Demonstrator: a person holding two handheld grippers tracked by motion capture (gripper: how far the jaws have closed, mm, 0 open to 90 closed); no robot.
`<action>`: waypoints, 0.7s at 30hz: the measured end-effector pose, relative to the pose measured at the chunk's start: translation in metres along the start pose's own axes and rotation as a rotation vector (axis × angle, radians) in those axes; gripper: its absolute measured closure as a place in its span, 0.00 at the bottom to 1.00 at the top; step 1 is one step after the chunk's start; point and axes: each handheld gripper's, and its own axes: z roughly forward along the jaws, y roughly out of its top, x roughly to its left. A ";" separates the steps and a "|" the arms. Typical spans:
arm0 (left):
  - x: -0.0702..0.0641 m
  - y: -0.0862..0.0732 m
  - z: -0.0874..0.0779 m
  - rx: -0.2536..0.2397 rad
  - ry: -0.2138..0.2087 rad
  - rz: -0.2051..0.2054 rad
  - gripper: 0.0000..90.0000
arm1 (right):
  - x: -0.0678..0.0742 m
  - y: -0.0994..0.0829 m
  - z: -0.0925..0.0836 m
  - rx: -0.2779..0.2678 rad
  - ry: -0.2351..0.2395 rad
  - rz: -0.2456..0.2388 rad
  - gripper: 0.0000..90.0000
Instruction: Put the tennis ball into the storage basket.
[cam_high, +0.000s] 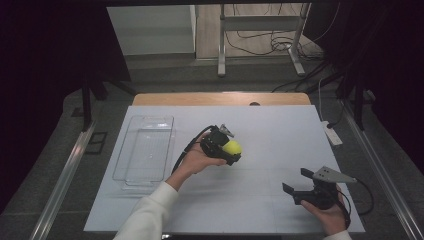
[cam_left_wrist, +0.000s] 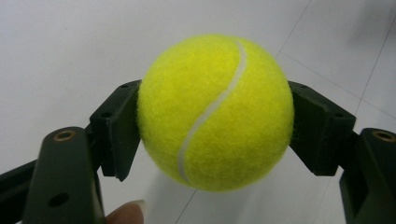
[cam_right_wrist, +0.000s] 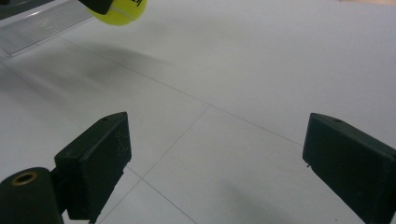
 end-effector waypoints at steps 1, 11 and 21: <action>0.000 0.000 -0.002 -0.007 0.000 0.002 0.30 | 0.000 0.000 0.000 0.001 0.000 0.000 0.09; -0.002 0.000 -0.013 -0.067 0.005 -0.001 0.30 | 0.000 0.000 0.000 -0.001 -0.002 0.002 0.09; -0.002 -0.002 -0.025 -0.130 0.008 -0.001 0.30 | 0.000 0.000 0.000 -0.002 -0.004 0.005 0.09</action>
